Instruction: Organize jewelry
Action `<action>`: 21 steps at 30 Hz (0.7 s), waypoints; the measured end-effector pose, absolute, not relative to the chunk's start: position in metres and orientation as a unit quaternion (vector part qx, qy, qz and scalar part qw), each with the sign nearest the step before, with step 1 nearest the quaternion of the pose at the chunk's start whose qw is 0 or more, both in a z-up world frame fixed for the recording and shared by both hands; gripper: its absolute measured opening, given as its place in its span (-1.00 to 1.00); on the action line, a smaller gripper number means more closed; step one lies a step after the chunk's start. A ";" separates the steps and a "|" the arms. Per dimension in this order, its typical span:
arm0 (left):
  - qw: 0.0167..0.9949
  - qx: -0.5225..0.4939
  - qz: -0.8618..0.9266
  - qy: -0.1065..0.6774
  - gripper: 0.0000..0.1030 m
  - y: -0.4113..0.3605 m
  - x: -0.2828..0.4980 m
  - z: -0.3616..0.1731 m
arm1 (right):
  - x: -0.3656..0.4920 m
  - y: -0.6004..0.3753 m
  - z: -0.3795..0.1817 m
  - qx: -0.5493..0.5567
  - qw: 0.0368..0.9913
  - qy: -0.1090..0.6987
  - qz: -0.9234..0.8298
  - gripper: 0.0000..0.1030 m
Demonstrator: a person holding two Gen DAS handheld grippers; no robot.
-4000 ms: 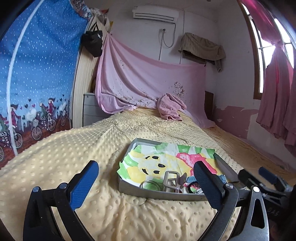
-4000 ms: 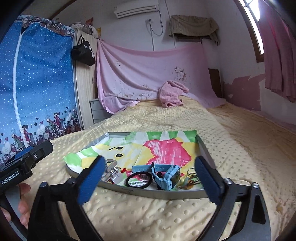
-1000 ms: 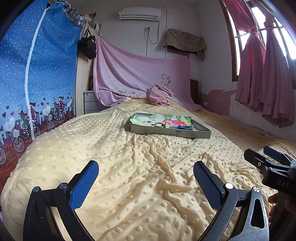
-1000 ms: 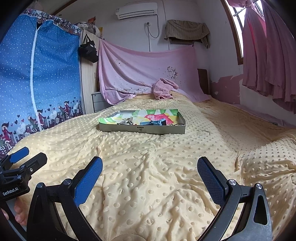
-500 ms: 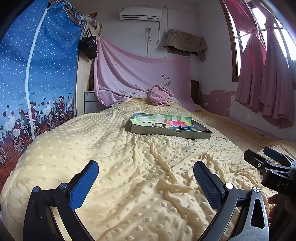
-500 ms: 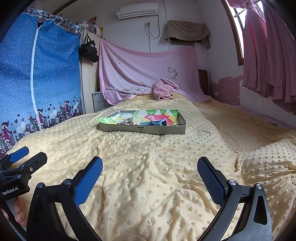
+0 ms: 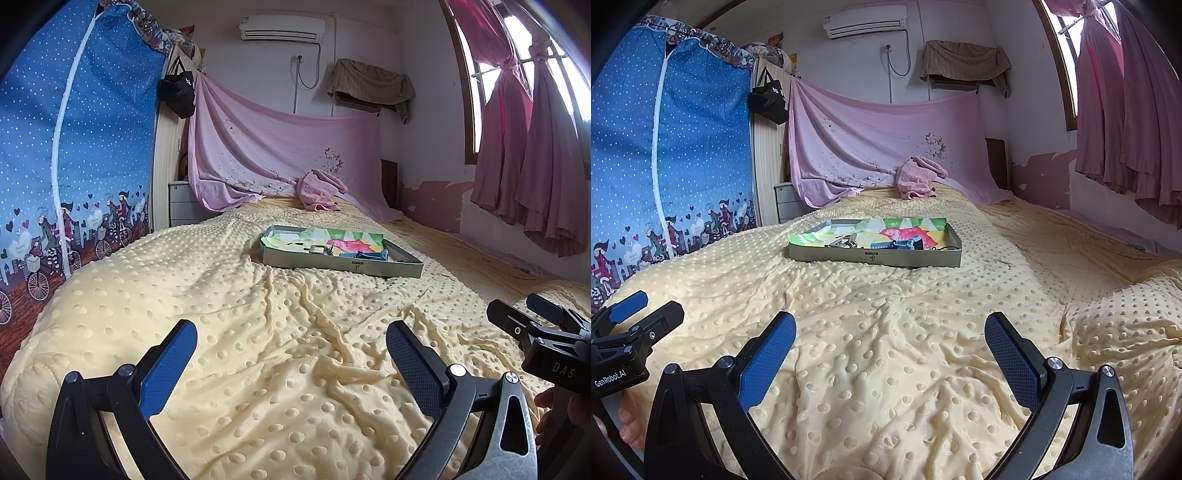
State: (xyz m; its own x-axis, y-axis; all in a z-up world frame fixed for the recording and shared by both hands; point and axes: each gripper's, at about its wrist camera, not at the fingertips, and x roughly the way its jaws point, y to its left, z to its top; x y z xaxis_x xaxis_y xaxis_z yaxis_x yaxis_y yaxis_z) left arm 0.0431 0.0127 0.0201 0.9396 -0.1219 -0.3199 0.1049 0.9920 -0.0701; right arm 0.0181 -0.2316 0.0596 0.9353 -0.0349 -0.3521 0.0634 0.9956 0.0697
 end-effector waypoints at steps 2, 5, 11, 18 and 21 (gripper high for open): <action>0.984 -0.026 -0.058 0.164 1.00 0.013 0.043 0.020 | 0.018 -0.231 0.060 0.040 0.983 0.178 -0.025 0.96; 0.984 -0.026 -0.057 0.164 1.00 0.013 0.043 0.020 | 0.018 -0.232 0.060 0.040 0.983 0.178 -0.025 0.96; 0.984 -0.026 -0.058 0.164 1.00 0.013 0.043 0.020 | 0.018 -0.231 0.059 0.040 0.983 0.178 -0.025 0.96; 0.985 -0.026 -0.057 0.164 1.00 0.013 0.043 0.020 | 0.017 -0.232 0.060 0.039 0.983 0.175 -0.025 0.96; 0.985 -0.025 -0.058 0.163 1.00 0.013 0.043 0.020 | 0.017 -0.232 0.060 0.039 0.983 0.176 -0.024 0.96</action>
